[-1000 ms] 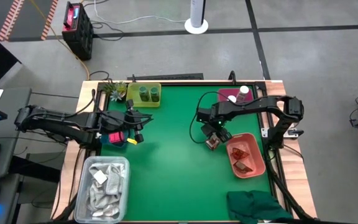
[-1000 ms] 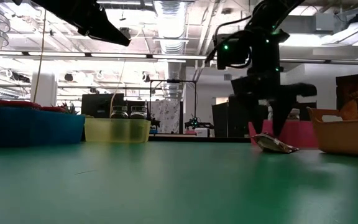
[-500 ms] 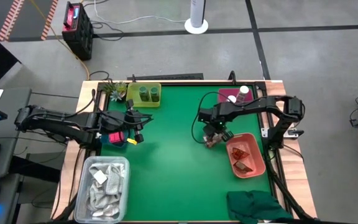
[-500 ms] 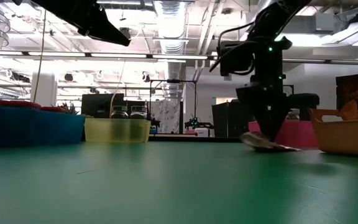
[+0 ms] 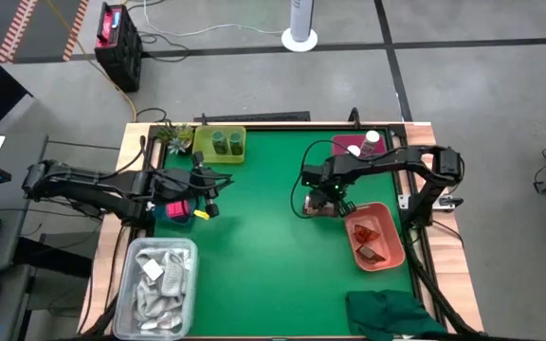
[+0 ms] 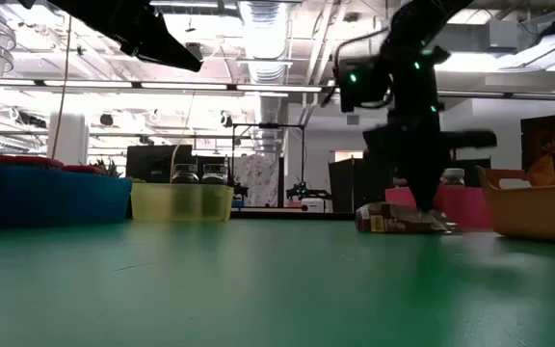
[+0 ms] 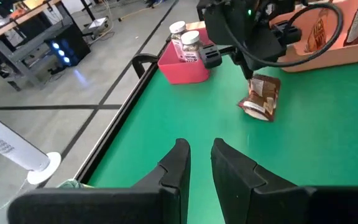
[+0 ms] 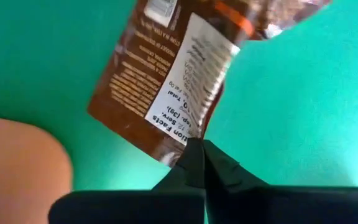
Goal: Sort spices by type
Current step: Put the orange seasoning pack into the orange bin
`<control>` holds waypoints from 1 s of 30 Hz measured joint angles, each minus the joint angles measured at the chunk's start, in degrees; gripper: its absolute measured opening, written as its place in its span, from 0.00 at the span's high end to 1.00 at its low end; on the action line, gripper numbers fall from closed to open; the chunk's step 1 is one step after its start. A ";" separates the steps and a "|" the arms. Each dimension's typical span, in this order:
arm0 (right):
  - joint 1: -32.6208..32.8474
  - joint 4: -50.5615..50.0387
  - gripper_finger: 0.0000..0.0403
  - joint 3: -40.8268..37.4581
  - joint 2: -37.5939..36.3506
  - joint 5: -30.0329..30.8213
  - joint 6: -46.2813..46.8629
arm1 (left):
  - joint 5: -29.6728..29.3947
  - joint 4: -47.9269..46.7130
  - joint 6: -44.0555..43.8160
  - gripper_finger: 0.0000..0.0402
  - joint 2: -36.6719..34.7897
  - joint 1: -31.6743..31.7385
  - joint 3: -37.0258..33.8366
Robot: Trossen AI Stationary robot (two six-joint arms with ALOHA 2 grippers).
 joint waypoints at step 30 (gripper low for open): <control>7.93 -2.85 0.90 17.40 -0.10 -13.31 20.06 | 4.41 27.33 -7.57 0.76 38.10 -4.50 4.06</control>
